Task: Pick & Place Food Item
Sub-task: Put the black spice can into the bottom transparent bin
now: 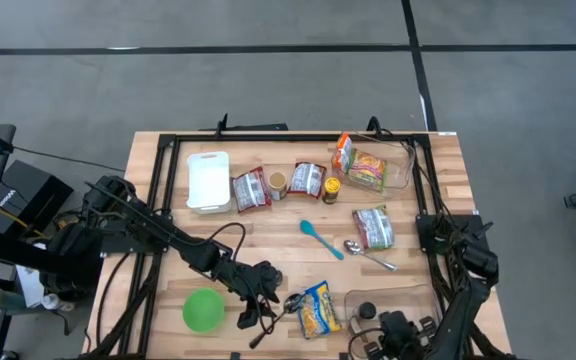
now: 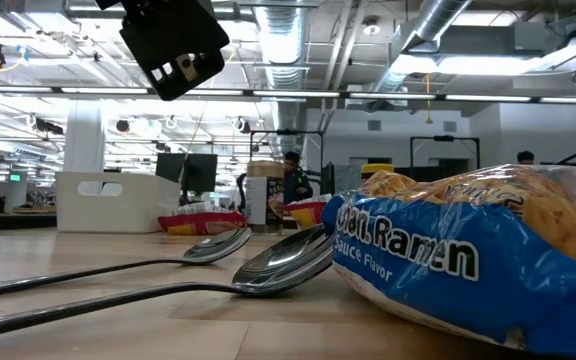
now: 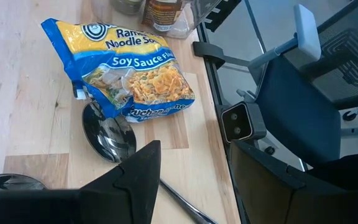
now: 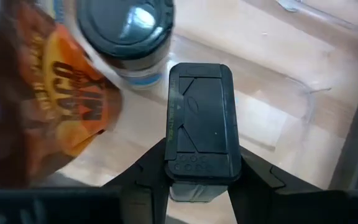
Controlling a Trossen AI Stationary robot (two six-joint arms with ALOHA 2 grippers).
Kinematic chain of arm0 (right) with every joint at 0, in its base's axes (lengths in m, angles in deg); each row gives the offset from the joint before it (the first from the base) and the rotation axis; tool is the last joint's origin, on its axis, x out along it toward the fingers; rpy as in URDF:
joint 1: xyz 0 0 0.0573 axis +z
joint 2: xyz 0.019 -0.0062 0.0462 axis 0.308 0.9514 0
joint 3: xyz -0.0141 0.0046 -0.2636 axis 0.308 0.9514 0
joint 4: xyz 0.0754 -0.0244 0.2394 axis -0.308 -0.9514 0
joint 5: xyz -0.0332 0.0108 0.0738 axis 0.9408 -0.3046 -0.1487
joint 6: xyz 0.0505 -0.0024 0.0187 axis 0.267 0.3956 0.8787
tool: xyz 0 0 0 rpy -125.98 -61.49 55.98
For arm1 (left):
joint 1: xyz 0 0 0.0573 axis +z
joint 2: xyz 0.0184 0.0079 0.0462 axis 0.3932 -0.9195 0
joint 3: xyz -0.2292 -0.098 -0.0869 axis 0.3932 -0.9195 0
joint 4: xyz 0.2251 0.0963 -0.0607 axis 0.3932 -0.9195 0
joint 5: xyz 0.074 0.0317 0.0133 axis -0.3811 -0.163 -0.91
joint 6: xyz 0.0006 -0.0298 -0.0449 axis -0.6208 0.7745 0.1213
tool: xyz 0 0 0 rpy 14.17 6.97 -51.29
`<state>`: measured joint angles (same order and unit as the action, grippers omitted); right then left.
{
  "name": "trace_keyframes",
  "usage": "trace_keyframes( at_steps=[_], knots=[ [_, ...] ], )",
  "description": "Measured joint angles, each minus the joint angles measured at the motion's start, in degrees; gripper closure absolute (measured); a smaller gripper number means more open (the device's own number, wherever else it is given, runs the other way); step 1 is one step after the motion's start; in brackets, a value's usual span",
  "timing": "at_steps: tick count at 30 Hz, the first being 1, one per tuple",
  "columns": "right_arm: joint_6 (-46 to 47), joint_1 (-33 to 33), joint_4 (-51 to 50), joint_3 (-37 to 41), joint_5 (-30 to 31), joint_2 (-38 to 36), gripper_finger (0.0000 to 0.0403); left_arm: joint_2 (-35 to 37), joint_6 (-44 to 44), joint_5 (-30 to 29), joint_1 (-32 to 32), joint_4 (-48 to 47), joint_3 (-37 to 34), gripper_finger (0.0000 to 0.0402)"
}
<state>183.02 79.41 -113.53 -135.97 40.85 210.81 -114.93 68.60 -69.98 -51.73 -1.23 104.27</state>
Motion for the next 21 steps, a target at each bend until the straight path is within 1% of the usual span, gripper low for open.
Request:
trace_keyframes(
  at_steps=[7, 11, 14, 21],
  knots=[
    [-0.1, -0.1, 0.0, 0.5, 0.0, 0.0, 0.028, 0.0, 0.0, 0.0, 0.0, 0.0, 0.0, 0.0215],
    [-0.3, -0.1, 0.0, 0.5, 0.0, 0.0, 0.0273, 0.0, 0.0, 0.0, 0.0, 0.0, 0.0, 0.0215],
    [-0.3, -0.1, 0.0, 0.5, 1.3, 0.0, 0.027, 0.0, 0.0, 0.0, 0.0, 0.0, 0.0, 0.0215],
    [-0.3, -0.4, 0.0, 2.6, 1.5, 0.0, 0.0275, 0.0, 0.0, 0.0, 0.0, 0.0, 0.0, 0.0215]
  ],
)
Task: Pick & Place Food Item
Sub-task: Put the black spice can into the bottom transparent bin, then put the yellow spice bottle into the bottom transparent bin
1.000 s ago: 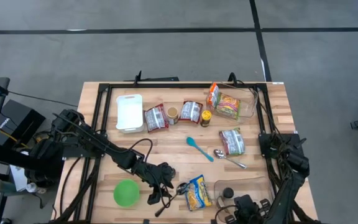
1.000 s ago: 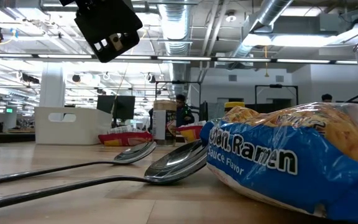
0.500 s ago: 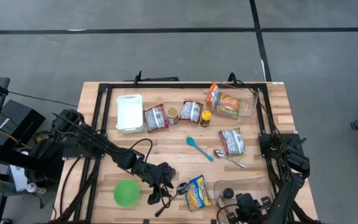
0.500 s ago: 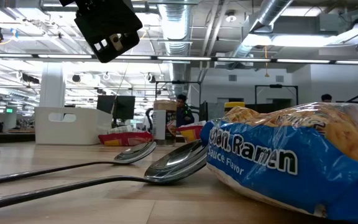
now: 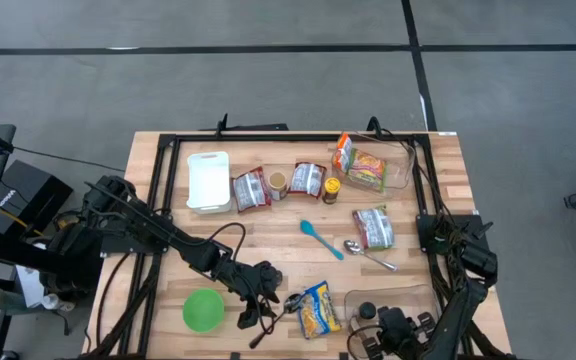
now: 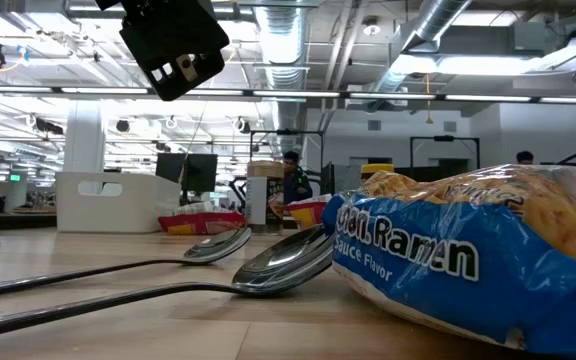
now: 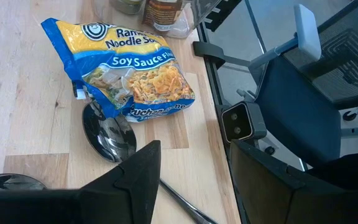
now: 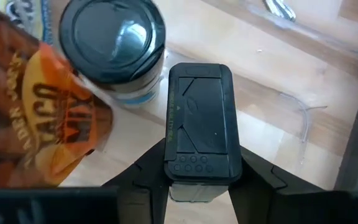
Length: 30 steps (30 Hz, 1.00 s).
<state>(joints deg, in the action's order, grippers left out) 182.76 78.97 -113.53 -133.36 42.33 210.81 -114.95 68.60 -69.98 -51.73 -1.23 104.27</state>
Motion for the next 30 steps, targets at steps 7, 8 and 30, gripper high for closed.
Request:
trace_keyframes(
  at_steps=[7, 8, 30],
  knots=[
    [-0.4, 0.0, 0.0, 0.4, -0.1, 0.0, 0.0256, 0.0, 0.0, 0.0, 0.0, 0.0, 0.0, 0.0215],
    [-0.5, 0.0, 0.0, 0.4, -0.1, 0.0, 0.0254, 0.0, 0.0, 0.0, 0.0, 0.0, 0.0, 0.0215],
    [-1.1, 0.0, 0.0, -0.5, -0.2, -1.9, 0.0178, 0.0, 0.0, 0.0, 0.0, 0.0, 0.0, 0.0215]
  ],
)
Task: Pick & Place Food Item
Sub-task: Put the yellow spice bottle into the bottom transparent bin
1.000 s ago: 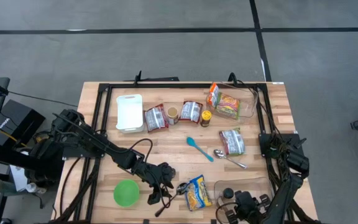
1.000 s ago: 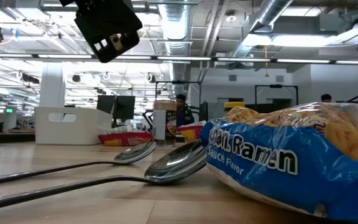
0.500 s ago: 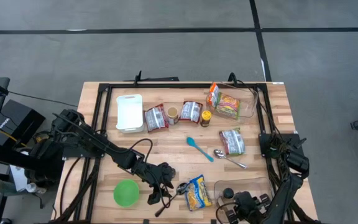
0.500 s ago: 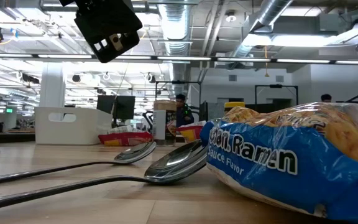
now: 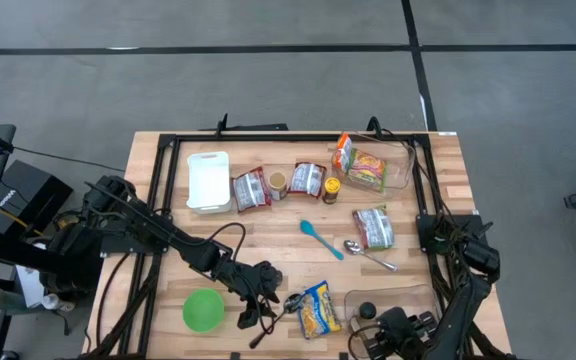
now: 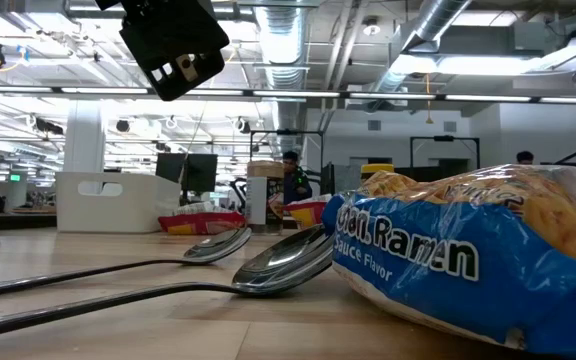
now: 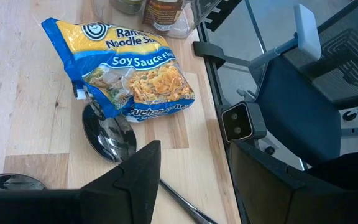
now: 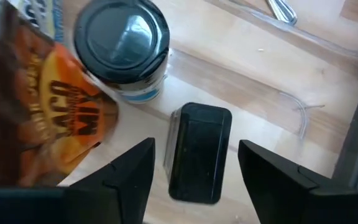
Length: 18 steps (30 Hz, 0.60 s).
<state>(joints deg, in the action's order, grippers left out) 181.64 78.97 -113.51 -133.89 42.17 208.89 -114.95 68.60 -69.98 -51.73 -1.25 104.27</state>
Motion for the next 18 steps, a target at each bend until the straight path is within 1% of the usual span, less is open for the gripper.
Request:
trace_keyframes(
  at_steps=[5, 14, 18],
  knots=[
    [0.0, 0.0, 0.0, -0.8, 0.0, -2.3, 0.018, 0.0, 0.0, 0.0, 0.0, 0.0, 0.0, 0.0215],
    [0.0, -0.4, 0.0, -1.5, 0.4, -6.9, 0.0198, 0.0, 0.0, 0.0, 0.0, 0.0, 0.0, 0.0215],
    [0.0, -0.9, 0.1, -1.5, 3.9, -9.4, 0.0211, 0.0, 0.0, 0.0, 0.0, 0.0, 0.0, 0.0215]
  ],
)
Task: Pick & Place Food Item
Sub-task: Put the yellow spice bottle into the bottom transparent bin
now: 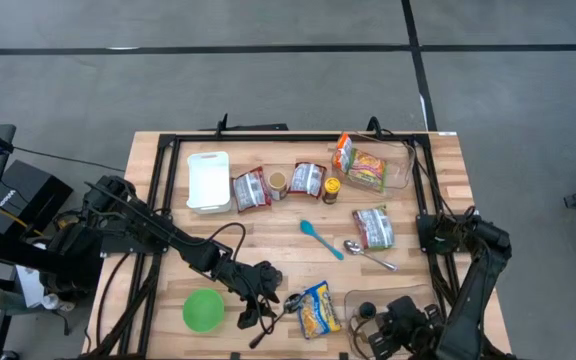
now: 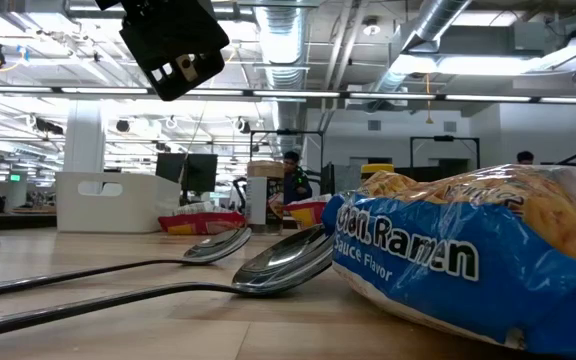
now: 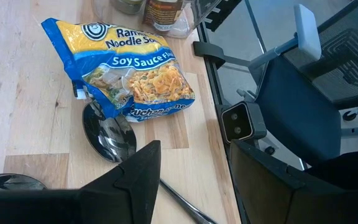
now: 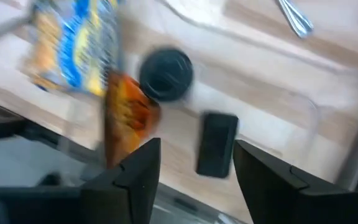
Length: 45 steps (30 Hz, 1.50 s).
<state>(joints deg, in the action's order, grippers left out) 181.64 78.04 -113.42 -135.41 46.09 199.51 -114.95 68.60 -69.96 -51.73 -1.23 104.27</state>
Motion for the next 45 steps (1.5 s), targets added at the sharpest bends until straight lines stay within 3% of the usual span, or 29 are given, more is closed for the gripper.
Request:
trace_keyframes(
  at_steps=[8, 16, 28, 34, 45],
  knots=[
    [-4.1, -2.5, 1.9, 0.0, 10.2, -5.1, 0.0239, 1.0, 0.4, 0.2, 0.0, -0.2, 0.0, 0.0215],
    [-13.9, -7.9, 7.7, 0.0, 17.3, -7.7, 0.0274, 8.3, 1.1, -0.1, 0.0, -0.6, 0.0, 0.0215],
    [-33.2, -17.5, 11.1, 0.0, 17.7, -7.8, 0.0303, 21.2, 1.0, -1.7, 0.0, -1.2, 0.0, 0.0215],
    [-44.4, -22.6, 14.9, 0.0, 17.5, -7.8, 0.0305, 26.0, 1.0, -2.2, 0.0, -8.3, 0.0, 0.0215],
    [-50.2, -30.5, 14.8, 0.0, 14.8, -7.8, 0.0305, 30.1, 0.9, -13.3, 0.0, -23.9, 0.0, 0.0215]
  ],
)
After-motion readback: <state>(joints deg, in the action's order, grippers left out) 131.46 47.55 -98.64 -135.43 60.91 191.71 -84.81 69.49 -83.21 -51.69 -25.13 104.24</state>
